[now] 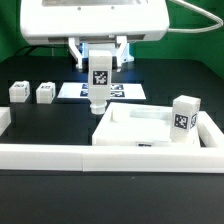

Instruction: Assemble square table

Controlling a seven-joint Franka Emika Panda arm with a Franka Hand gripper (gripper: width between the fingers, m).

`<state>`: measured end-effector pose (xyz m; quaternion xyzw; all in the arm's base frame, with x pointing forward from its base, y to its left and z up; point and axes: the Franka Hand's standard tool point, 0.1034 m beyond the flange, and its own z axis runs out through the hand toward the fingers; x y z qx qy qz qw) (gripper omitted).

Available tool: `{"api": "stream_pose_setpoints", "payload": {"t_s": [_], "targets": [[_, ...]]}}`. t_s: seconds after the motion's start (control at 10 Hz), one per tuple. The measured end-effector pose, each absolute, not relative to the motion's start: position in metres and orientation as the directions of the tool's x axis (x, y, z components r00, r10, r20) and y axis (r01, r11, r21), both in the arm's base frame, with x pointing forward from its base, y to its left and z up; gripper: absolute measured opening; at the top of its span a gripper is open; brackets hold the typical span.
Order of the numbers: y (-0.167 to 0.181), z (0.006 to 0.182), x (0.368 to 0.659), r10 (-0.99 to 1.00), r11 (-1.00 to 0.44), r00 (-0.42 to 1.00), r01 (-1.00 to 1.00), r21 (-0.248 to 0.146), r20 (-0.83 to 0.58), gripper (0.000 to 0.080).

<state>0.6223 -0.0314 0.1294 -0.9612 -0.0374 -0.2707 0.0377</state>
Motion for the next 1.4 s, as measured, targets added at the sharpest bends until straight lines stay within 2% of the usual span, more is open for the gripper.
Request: {"api": "stream_pose_setpoints", "payload": {"t_s": [0.5,0.9,1.0,1.1,1.4], "targets": [[-0.007,0.103,0.612,0.013,-0.994,0.868,0.066,-0.09,0.497,0.0291],[-0.006,0.102,0.611,0.004,-0.993,0.874,0.061,-0.101,0.485,0.0291],[-0.008,0.103,0.611,0.002,-0.994,0.867,0.055,-0.092,0.498,0.0291],[-0.015,0.103,0.606,0.002,-0.997,0.85,0.041,-0.064,0.526,0.0291],[-0.029,0.088,0.582,-0.008,-0.999,0.848,0.012,-0.034,0.531,0.0291]]}}
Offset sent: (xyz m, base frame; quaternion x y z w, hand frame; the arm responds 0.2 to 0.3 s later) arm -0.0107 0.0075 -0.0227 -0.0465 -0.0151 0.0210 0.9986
